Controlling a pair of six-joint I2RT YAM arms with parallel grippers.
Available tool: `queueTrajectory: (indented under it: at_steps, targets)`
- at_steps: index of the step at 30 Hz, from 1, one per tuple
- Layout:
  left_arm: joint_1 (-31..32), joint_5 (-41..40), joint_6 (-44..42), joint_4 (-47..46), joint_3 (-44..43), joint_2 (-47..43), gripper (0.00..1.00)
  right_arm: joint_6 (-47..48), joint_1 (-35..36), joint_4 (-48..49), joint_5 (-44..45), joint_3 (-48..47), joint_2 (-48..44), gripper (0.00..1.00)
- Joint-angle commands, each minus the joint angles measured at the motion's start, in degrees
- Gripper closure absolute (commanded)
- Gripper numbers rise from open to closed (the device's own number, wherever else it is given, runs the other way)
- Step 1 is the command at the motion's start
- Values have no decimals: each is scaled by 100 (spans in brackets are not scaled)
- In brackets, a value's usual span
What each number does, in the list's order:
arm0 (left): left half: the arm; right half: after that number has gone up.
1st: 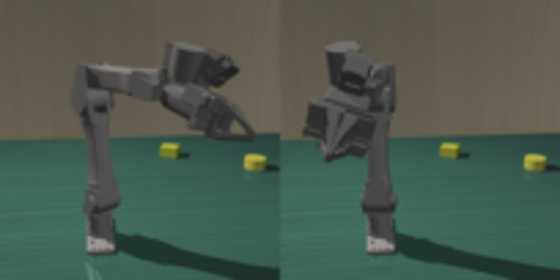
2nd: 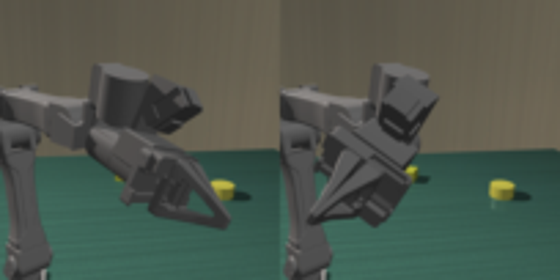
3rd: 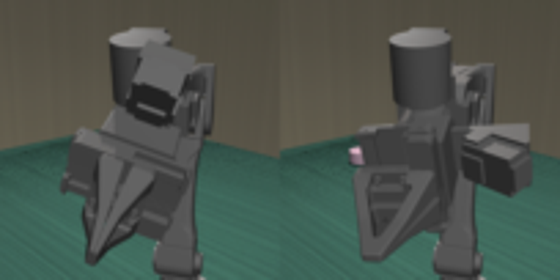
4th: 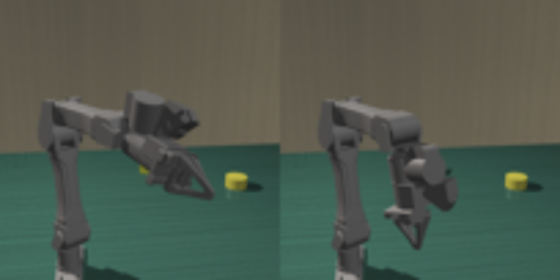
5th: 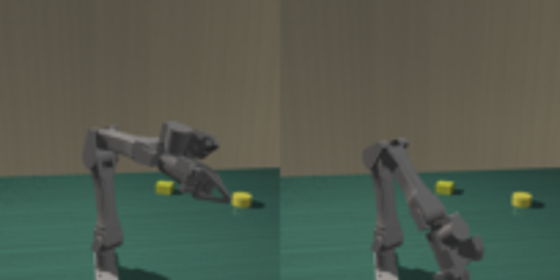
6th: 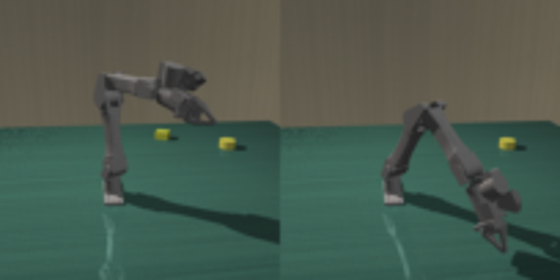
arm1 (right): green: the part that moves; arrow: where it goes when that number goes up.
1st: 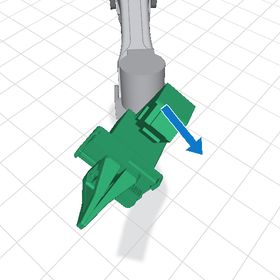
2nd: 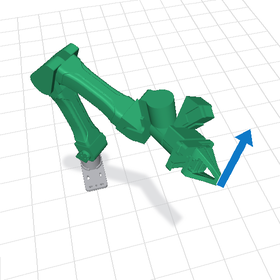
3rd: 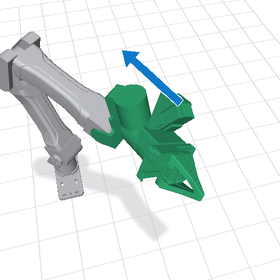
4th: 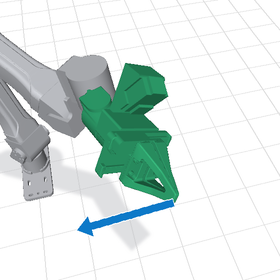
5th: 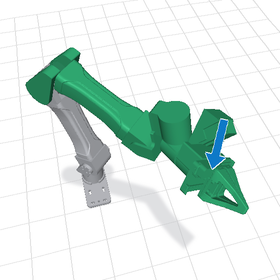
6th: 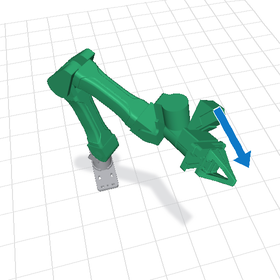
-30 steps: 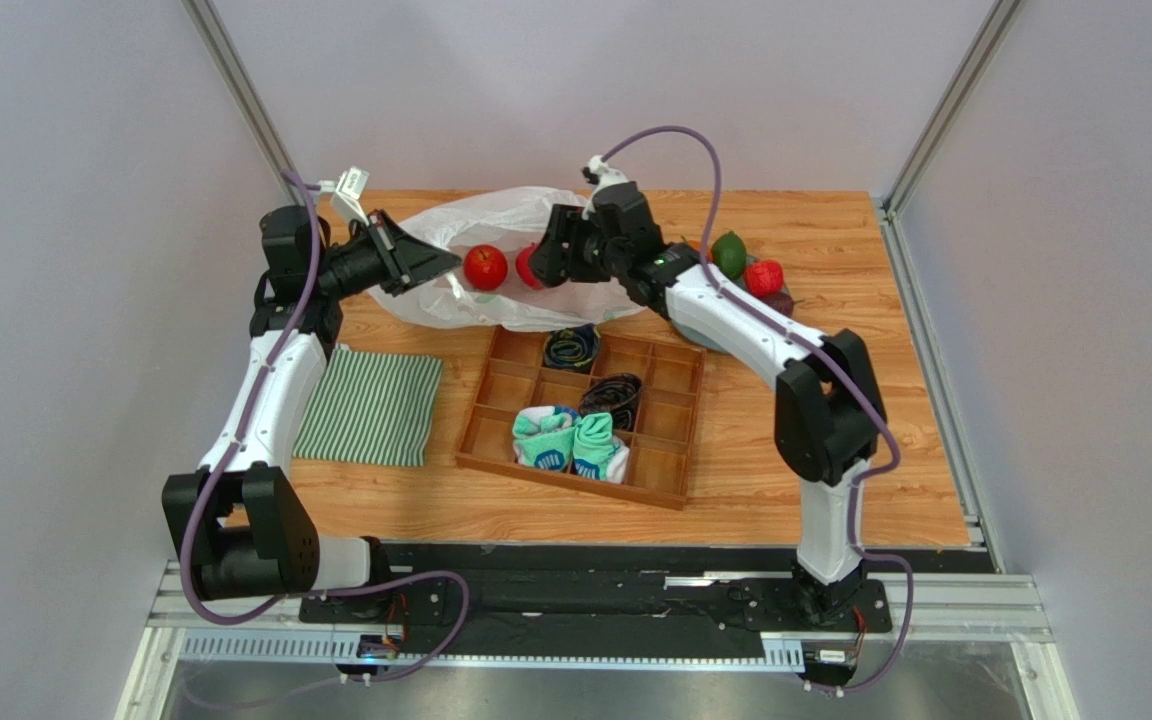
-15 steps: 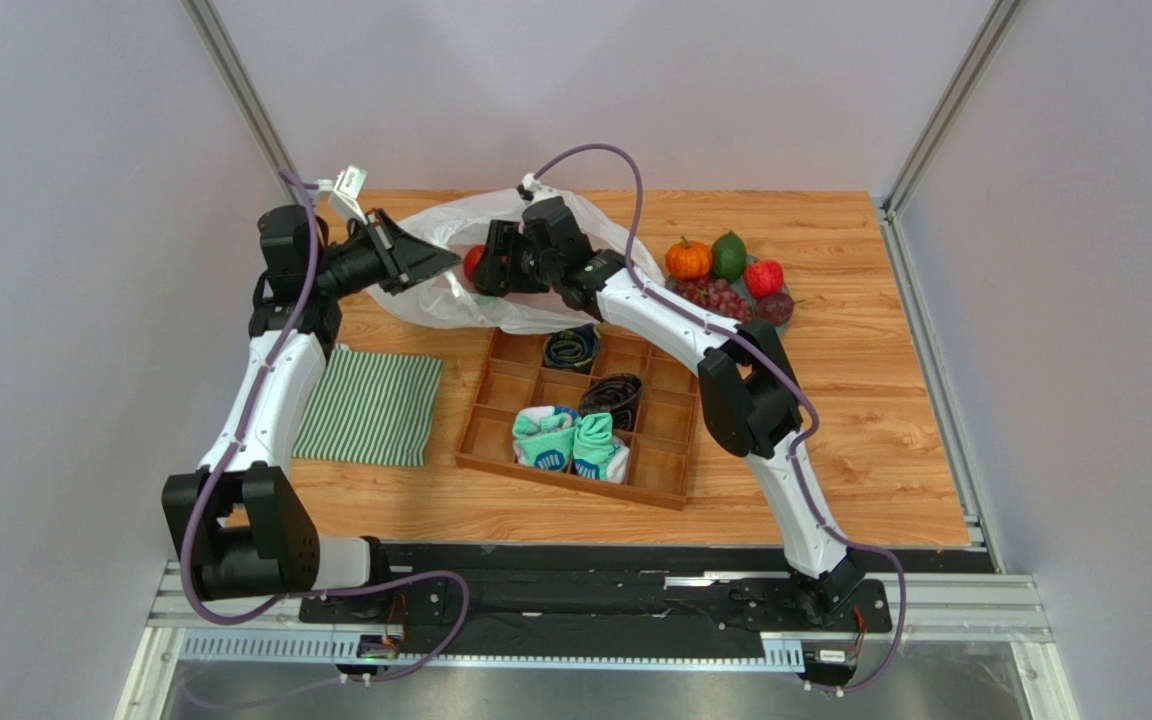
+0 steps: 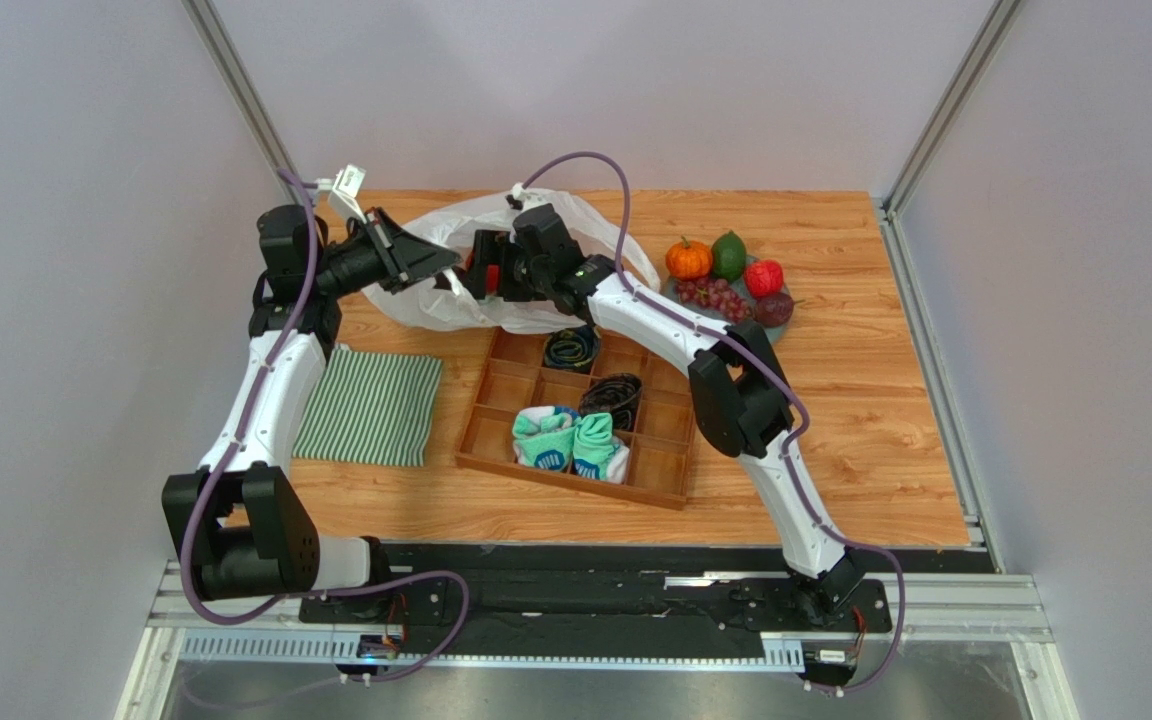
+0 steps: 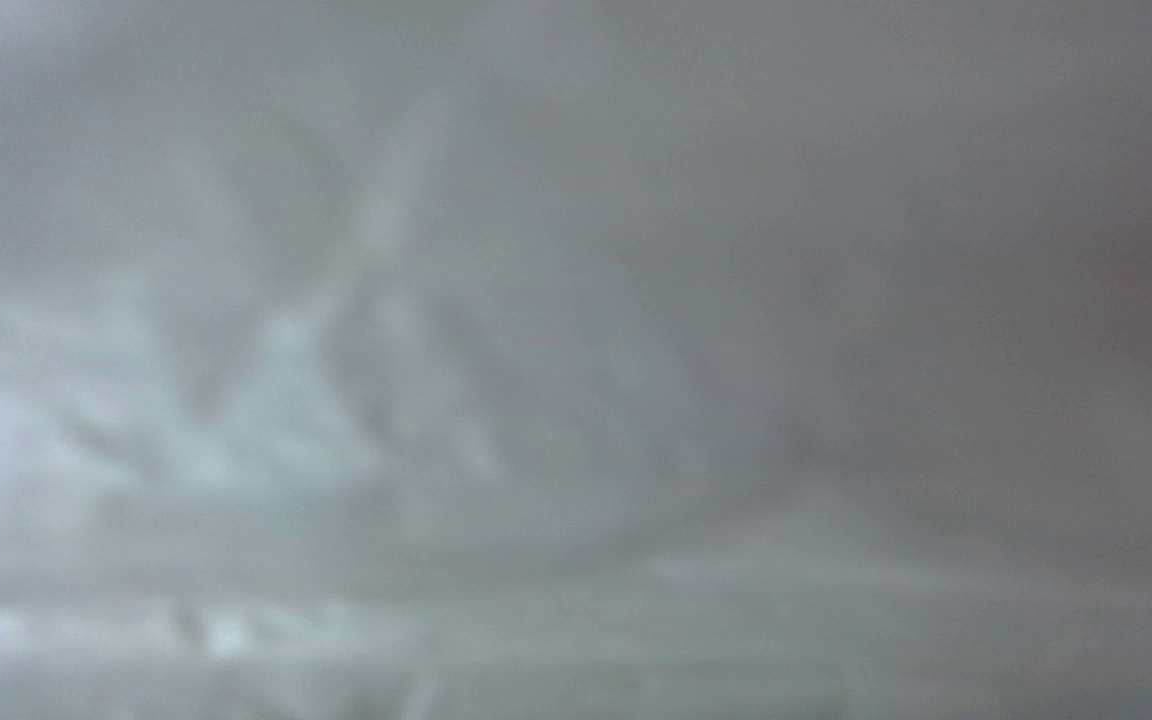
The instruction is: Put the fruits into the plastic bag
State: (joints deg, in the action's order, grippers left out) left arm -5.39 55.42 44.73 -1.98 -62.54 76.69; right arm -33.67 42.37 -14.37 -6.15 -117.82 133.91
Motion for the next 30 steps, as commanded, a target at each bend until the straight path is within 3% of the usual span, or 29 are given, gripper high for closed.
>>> queueTrajectory:
  at_steps: [1,8,23,30]
  targets:
    - [-41,118,27,-268,32,-251,100,80,43,66,-26,-189,-93,14]
    - [-50,118,18,-268,23,-259,100,246,35,417,-27,478,-628,17]
    - [-120,101,36,-286,40,-259,100,1055,0,260,885,2535,-3184,20]
    - [-120,92,44,-277,41,-259,100,1161,-719,-417,1450,3519,-4214,23]
